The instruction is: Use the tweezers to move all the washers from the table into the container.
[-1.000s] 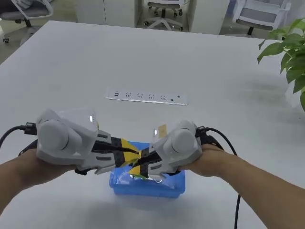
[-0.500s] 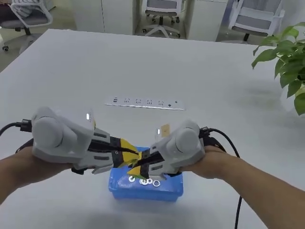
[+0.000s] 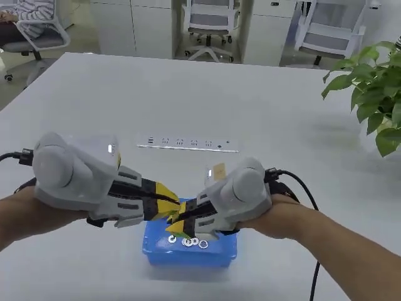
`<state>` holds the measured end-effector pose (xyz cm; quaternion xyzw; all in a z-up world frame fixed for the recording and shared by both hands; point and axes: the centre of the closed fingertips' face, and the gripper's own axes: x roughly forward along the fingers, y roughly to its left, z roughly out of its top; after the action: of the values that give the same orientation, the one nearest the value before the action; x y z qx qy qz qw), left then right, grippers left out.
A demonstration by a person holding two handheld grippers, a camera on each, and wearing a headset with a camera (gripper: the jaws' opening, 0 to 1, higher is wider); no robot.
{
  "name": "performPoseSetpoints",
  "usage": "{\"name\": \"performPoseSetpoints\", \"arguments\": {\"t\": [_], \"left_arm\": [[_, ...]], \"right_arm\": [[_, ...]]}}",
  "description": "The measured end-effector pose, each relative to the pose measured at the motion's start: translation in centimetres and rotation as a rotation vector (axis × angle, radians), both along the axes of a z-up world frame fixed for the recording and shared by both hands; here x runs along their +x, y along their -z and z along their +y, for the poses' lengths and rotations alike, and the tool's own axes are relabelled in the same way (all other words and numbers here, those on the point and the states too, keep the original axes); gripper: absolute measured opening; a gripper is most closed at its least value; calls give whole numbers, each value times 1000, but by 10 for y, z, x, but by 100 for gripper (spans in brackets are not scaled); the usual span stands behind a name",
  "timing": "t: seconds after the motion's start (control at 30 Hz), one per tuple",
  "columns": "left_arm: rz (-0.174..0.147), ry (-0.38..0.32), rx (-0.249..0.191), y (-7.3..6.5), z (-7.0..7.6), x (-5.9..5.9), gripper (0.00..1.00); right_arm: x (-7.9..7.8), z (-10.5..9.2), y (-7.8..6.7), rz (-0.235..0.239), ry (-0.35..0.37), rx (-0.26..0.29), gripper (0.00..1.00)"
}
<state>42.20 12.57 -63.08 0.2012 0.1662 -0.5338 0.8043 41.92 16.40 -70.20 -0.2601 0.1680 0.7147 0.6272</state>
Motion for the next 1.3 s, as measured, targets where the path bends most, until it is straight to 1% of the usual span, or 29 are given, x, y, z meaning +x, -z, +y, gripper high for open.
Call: {"name": "performPoseSetpoints", "arguments": {"t": [0.1, 0.17, 0.33, 0.37, 0.43, 0.47, 0.5, 0.63, 0.83, 0.93, 1.03, 1.07, 1.17, 1.3], "left_arm": [[-4, 9, 2, -3, -1, -5, 5], [-6, 14, -1, -6, -2, -9, 5], [-6, 28, -1, -11, -4, -18, 5], [-8, 32, 0, -12, -5, -20, 5], [-7, 36, -1, -13, -6, -23, 5], [-8, 38, -1, -14, -6, -25, 5], [-11, 40, 1, -15, -7, -27, 5], [-10, 46, -2, -18, -8, -33, 5], [14, 53, 12, -9, -6, -50, 5], [23, 50, 17, -5, -4, -57, 5], [38, 51, 28, 2, -2, -65, 5], [39, 50, 30, 3, -2, -66, 5], [60, 49, 38, 12, 0, -74, 5], [80, 50, 48, 23, 0, -82, 5]], "right_arm": [[-4, -3, -4, -13, -3, -3, 7], [-7, -5, -7, -10, 4, -2, 7], [-16, -11, -12, -23, 2, -14, 7], [-18, -12, -13, -34, 1, -16, 7], [-20, -14, -14, -31, 3, -19, 7], [-21, -15, -15, -47, -1, -22, 7], [-22, -17, -16, -53, -2, -24, 7], [-30, -21, -19, -52, 0, -32, 7], [-44, -29, -13, -61, -22, -65, 7], [-51, -32, -9, -64, -35, -81, 7], [-58, -34, -6, -70, -52, -99, 7], [-59, -34, -5, -72, -53, -101, 7], [-67, -38, 1, -73, -70, -124, 7], [-76, -42, 10, -75, -87, -151, 7]]}}
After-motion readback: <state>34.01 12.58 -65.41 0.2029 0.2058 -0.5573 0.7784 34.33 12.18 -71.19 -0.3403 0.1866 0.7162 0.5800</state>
